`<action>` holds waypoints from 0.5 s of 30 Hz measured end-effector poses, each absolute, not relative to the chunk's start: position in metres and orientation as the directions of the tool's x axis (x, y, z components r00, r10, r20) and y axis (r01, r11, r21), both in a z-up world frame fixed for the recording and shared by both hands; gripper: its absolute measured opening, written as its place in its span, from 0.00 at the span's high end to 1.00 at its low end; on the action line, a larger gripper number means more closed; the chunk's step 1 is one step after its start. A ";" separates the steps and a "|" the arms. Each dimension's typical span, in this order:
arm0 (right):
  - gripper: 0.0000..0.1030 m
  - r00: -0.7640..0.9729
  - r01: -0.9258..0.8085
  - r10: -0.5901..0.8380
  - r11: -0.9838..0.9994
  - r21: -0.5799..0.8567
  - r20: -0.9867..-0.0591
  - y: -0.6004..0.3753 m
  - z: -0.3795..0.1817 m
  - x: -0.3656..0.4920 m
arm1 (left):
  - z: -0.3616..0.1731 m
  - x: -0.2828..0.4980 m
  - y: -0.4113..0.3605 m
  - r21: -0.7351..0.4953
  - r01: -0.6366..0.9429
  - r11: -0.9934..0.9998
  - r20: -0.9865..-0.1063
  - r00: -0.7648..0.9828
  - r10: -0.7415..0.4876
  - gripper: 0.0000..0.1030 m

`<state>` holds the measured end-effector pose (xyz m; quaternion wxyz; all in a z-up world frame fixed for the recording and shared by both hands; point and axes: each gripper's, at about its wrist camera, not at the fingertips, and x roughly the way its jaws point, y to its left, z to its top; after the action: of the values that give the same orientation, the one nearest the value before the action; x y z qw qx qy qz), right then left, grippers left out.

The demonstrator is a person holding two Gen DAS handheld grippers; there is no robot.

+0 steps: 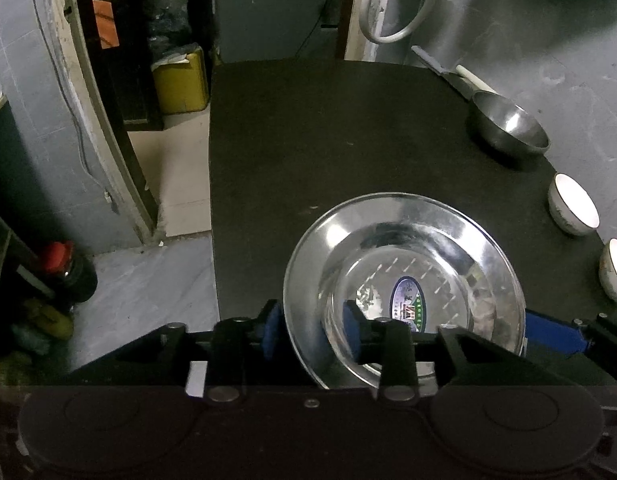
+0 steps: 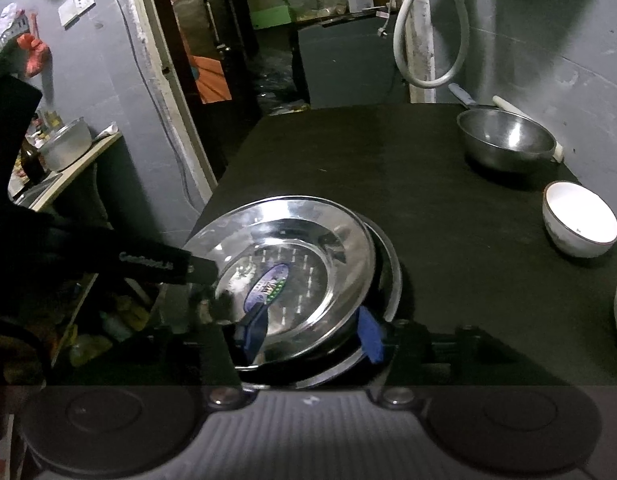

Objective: Organize plates and bowls

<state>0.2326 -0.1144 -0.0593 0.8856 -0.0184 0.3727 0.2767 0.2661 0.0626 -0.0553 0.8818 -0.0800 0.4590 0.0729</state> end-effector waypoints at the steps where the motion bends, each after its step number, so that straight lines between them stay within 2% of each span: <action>1: 0.44 0.569 -0.506 0.478 0.845 0.173 -0.669 -0.114 -0.059 0.232 | -0.054 0.266 0.062 -0.070 -0.202 0.977 -0.819 0.571 0.060 0.55; 4: 0.41 0.570 -0.510 0.482 0.842 0.173 -0.665 -0.116 -0.059 0.232 | -0.052 0.265 0.061 -0.061 -0.203 0.977 -0.815 0.576 0.069 0.52; 6: 0.32 0.582 -0.510 0.471 0.846 0.154 -0.663 -0.116 -0.058 0.231 | -0.050 0.265 0.060 -0.057 -0.206 0.977 -0.814 0.576 0.074 0.50; 10: 0.29 0.598 -0.511 0.474 0.847 0.148 -0.647 -0.117 -0.054 0.227 | -0.048 0.264 0.059 -0.053 -0.213 0.976 -0.811 0.579 0.082 0.46; 12: 0.26 0.603 -0.506 0.473 0.849 0.150 -0.643 -0.119 -0.054 0.227 | -0.047 0.263 0.059 -0.053 -0.215 0.975 -0.808 0.583 0.085 0.41; 14: 0.20 0.608 -0.497 0.470 0.854 0.155 -0.639 -0.122 -0.054 0.227 | -0.045 0.262 0.059 -0.047 -0.224 0.973 -0.802 0.589 0.097 0.27; 15: 0.15 0.613 -0.489 0.468 0.857 0.159 -0.636 -0.124 -0.054 0.226 | -0.043 0.262 0.058 -0.043 -0.230 0.972 -0.798 0.593 0.105 0.23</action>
<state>0.2263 -0.1235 -0.0538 0.8980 -0.0152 0.3496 0.2666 0.2620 0.0582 -0.0433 0.8898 -0.0707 0.4410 0.0941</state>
